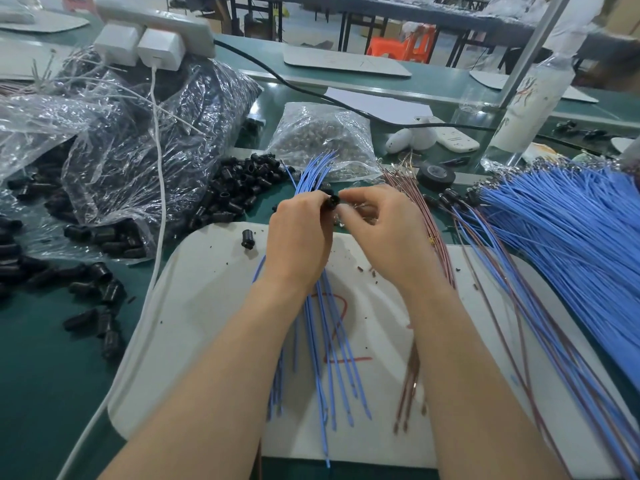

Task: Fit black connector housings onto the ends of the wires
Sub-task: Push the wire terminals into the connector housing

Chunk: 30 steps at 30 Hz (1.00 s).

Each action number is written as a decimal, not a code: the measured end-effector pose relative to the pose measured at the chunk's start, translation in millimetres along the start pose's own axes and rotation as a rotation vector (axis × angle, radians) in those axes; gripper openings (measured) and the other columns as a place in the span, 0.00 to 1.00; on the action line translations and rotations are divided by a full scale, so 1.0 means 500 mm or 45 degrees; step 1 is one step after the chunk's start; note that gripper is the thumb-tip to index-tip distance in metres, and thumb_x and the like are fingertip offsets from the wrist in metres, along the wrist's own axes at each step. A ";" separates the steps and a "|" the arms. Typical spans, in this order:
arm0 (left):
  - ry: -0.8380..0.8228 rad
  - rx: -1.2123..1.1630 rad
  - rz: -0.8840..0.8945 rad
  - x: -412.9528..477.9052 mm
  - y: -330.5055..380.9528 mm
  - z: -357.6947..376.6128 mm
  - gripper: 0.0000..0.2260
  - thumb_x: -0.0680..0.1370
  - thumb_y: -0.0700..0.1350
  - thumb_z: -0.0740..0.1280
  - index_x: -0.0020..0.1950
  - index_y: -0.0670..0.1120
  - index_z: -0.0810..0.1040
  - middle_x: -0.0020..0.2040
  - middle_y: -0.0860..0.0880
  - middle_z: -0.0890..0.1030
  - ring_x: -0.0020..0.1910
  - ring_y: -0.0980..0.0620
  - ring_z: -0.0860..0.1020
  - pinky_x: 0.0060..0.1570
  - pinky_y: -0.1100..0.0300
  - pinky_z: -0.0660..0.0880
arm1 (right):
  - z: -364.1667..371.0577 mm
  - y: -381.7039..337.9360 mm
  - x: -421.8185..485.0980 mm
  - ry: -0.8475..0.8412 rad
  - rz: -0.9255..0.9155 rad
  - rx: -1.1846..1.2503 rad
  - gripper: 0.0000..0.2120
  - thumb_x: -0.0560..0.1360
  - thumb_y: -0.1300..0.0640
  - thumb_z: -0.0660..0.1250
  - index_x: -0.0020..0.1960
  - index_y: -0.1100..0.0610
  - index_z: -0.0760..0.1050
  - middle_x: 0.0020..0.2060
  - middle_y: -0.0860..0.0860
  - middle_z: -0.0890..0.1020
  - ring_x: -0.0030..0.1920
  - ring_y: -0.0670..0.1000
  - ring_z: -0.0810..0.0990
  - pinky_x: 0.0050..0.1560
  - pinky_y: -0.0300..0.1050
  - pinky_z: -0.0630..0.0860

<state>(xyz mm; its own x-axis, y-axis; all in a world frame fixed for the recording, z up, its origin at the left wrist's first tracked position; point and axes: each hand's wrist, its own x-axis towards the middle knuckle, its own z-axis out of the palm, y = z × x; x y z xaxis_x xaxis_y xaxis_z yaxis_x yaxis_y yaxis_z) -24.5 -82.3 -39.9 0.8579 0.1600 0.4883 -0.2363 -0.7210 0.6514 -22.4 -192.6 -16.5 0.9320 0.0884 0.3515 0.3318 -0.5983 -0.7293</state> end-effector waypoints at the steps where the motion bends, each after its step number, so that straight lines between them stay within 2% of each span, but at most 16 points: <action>1: 0.002 -0.003 0.010 0.000 0.000 0.000 0.09 0.77 0.39 0.63 0.36 0.43 0.74 0.32 0.48 0.72 0.34 0.44 0.69 0.36 0.53 0.67 | -0.007 0.003 0.002 -0.017 0.016 0.026 0.10 0.76 0.61 0.66 0.56 0.56 0.81 0.51 0.52 0.81 0.48 0.49 0.82 0.57 0.48 0.76; 4: 0.002 -0.002 0.035 0.000 -0.001 0.003 0.09 0.78 0.39 0.64 0.38 0.39 0.76 0.33 0.45 0.76 0.35 0.43 0.73 0.38 0.51 0.70 | -0.024 0.006 0.003 0.048 0.014 0.124 0.11 0.76 0.64 0.65 0.55 0.55 0.81 0.47 0.51 0.83 0.47 0.49 0.82 0.56 0.48 0.78; 6: -0.002 -0.005 0.043 0.000 -0.001 0.005 0.08 0.78 0.40 0.64 0.41 0.38 0.78 0.36 0.44 0.79 0.37 0.43 0.75 0.41 0.49 0.72 | -0.029 0.003 0.001 0.079 -0.006 0.176 0.09 0.75 0.63 0.67 0.51 0.53 0.80 0.43 0.46 0.83 0.44 0.46 0.82 0.53 0.43 0.78; 9: 0.001 0.015 0.034 0.002 0.000 0.007 0.09 0.78 0.41 0.64 0.41 0.39 0.78 0.35 0.45 0.78 0.38 0.43 0.74 0.41 0.50 0.70 | -0.028 0.000 0.000 0.084 -0.030 0.231 0.08 0.74 0.63 0.69 0.46 0.51 0.78 0.39 0.44 0.82 0.41 0.45 0.82 0.49 0.38 0.78; 12: -0.004 0.036 0.039 0.002 -0.002 0.008 0.09 0.78 0.41 0.64 0.41 0.39 0.78 0.35 0.46 0.77 0.37 0.43 0.74 0.39 0.51 0.69 | -0.028 0.000 -0.001 0.099 -0.060 0.142 0.06 0.73 0.63 0.70 0.45 0.52 0.80 0.38 0.46 0.83 0.40 0.43 0.81 0.46 0.35 0.77; 16: -0.010 0.043 0.026 0.003 -0.001 0.006 0.10 0.78 0.41 0.63 0.39 0.38 0.76 0.33 0.48 0.73 0.36 0.43 0.72 0.37 0.52 0.66 | -0.027 -0.004 -0.005 0.139 -0.098 0.048 0.05 0.73 0.62 0.70 0.46 0.55 0.83 0.38 0.48 0.84 0.40 0.44 0.81 0.47 0.39 0.78; 23: -0.044 0.072 0.012 0.005 -0.004 0.009 0.10 0.79 0.41 0.61 0.40 0.39 0.76 0.34 0.48 0.72 0.35 0.45 0.69 0.36 0.54 0.63 | -0.021 -0.015 -0.010 0.182 -0.209 -0.096 0.05 0.73 0.65 0.68 0.45 0.59 0.82 0.40 0.52 0.83 0.42 0.51 0.81 0.49 0.49 0.77; 26: -0.051 0.106 0.012 0.003 -0.004 0.011 0.10 0.79 0.41 0.61 0.39 0.40 0.75 0.35 0.48 0.72 0.35 0.46 0.68 0.35 0.56 0.60 | -0.014 -0.016 -0.011 0.186 -0.227 -0.145 0.06 0.73 0.66 0.67 0.45 0.60 0.82 0.40 0.53 0.82 0.42 0.53 0.80 0.48 0.50 0.75; 28: -0.052 0.123 -0.004 0.003 -0.006 0.013 0.09 0.78 0.40 0.61 0.40 0.40 0.76 0.36 0.48 0.73 0.36 0.46 0.70 0.35 0.55 0.62 | -0.011 -0.014 -0.011 0.196 -0.234 -0.160 0.06 0.72 0.66 0.67 0.44 0.60 0.82 0.39 0.52 0.82 0.41 0.52 0.80 0.48 0.49 0.75; 30: -0.091 0.054 -0.022 0.004 -0.009 0.011 0.07 0.78 0.41 0.62 0.45 0.41 0.79 0.38 0.48 0.78 0.40 0.45 0.75 0.40 0.53 0.71 | -0.015 -0.005 -0.007 0.208 -0.205 -0.131 0.05 0.72 0.66 0.68 0.44 0.59 0.82 0.39 0.51 0.83 0.41 0.51 0.80 0.48 0.48 0.76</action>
<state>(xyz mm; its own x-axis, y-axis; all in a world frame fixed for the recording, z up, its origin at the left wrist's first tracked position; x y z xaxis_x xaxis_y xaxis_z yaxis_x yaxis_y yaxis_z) -19.4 -82.8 -45.1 0.8924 0.1248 0.4336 -0.2031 -0.7470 0.6331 -27.7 -197.4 -11.5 0.8297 0.0642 0.5546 0.4495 -0.6659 -0.5955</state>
